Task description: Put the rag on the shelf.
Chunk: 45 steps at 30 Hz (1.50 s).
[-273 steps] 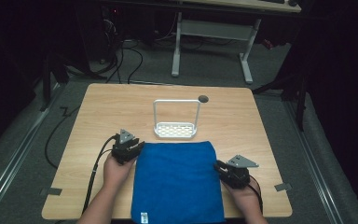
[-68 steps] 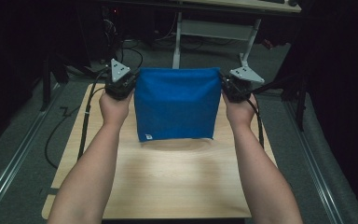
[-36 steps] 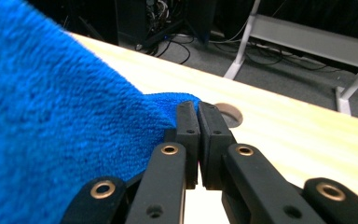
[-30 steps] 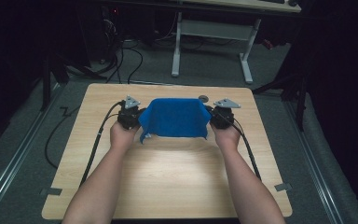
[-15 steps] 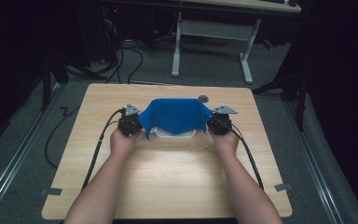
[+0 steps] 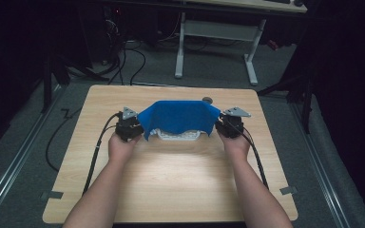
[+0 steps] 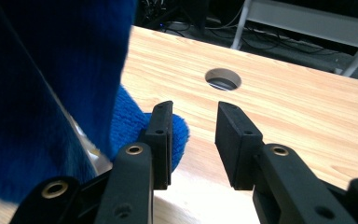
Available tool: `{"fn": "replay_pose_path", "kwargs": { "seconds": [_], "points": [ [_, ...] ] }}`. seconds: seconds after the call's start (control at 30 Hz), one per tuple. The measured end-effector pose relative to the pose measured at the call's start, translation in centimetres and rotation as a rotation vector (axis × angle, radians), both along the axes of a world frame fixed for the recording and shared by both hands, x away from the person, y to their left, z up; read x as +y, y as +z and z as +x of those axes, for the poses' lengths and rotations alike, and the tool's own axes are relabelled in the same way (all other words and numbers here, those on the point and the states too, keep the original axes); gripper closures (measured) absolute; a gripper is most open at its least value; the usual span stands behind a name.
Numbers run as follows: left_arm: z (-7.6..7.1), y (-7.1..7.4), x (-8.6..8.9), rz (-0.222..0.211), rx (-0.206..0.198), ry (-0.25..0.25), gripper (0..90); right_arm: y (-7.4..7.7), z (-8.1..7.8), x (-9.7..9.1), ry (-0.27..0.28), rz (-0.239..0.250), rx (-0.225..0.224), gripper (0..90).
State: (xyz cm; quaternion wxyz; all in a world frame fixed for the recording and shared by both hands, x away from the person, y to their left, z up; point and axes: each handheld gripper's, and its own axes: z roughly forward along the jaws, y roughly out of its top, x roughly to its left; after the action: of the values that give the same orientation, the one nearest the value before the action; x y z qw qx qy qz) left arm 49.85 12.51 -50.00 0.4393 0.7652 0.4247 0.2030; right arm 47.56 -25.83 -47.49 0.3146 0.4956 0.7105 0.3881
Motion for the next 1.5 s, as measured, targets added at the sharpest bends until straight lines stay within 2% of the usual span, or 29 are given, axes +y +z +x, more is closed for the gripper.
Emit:
{"fn": "replay_pose_path", "kwargs": {
  "seconds": [0.17, 0.43, 0.5, 0.53, 0.63, 0.77, 0.83, 0.9, 1.0, 1.1, 1.17, 1.27, 1.33, 1.43, 1.5],
  "points": [
    [-0.6, 0.2, 0.6, 0.004, -0.025, 0.030, 60.1, 0.6, -0.6, -0.7, -0.008, -0.010, -0.006, 66.3],
    [-1.8, 0.6, 1.5, 0.011, -0.032, 0.042, 55.7, 1.3, -1.7, -1.1, -0.001, -0.029, -0.028, 63.2],
    [-2.2, 0.7, 1.7, 0.011, -0.036, 0.046, 54.3, 1.4, -2.2, -1.3, -0.001, -0.021, -0.048, 62.9],
    [-2.4, 0.7, 1.8, 0.013, -0.029, 0.047, 54.0, 1.4, -2.4, -1.4, -0.001, -0.021, -0.044, 62.2],
    [-3.1, 0.8, 2.1, 0.014, -0.042, 0.055, 52.9, 1.5, -3.0, -1.8, -0.004, -0.022, -0.034, 58.7],
    [-4.3, 0.8, 2.5, 0.015, -0.049, 0.064, 51.3, 1.7, -4.1, -2.1, 0.004, -0.011, -0.057, 55.5],
    [-4.9, 0.8, 2.7, 0.009, -0.049, 0.065, 49.5, 1.7, -4.5, -2.1, 0.010, -0.016, -0.044, 52.9],
    [-5.6, 0.8, 2.9, 0.009, -0.049, 0.072, 47.1, 1.8, -5.1, -2.1, 0.014, -0.030, -0.041, 51.8],
    [-6.5, 0.7, 3.3, 0.003, -0.048, 0.079, 45.2, 2.0, -6.2, -2.4, 0.019, -0.012, -0.067, 50.4],
    [-7.5, 0.7, 3.5, 0.004, -0.046, 0.076, 43.5, 2.2, -7.0, -2.4, 0.020, -0.022, -0.049, 47.7],
    [-8.3, 0.6, 3.6, 0.009, -0.048, 0.071, 42.5, 2.2, -7.9, -2.4, 0.026, -0.020, -0.079, 47.0],
    [-10.0, 0.5, 3.8, 0.001, -0.040, 0.058, 41.6, 2.4, -9.3, -2.3, 0.049, -0.041, -0.082, 44.4],
    [-11.0, 0.4, 3.8, 0.001, -0.041, 0.050, 40.5, 2.4, -10.5, -2.2, 0.060, -0.027, -0.089, 42.0],
    [-12.8, 0.2, 3.5, -0.033, -0.008, 0.011, 40.8, 2.0, -12.1, -1.8, 0.077, -0.029, -0.083, 40.0],
    [-13.9, -0.1, 2.8, -0.029, 0.006, -0.008, 40.7, 1.5, -13.2, -1.4, 0.092, -0.026, -0.073, 39.3]
  ]
}}
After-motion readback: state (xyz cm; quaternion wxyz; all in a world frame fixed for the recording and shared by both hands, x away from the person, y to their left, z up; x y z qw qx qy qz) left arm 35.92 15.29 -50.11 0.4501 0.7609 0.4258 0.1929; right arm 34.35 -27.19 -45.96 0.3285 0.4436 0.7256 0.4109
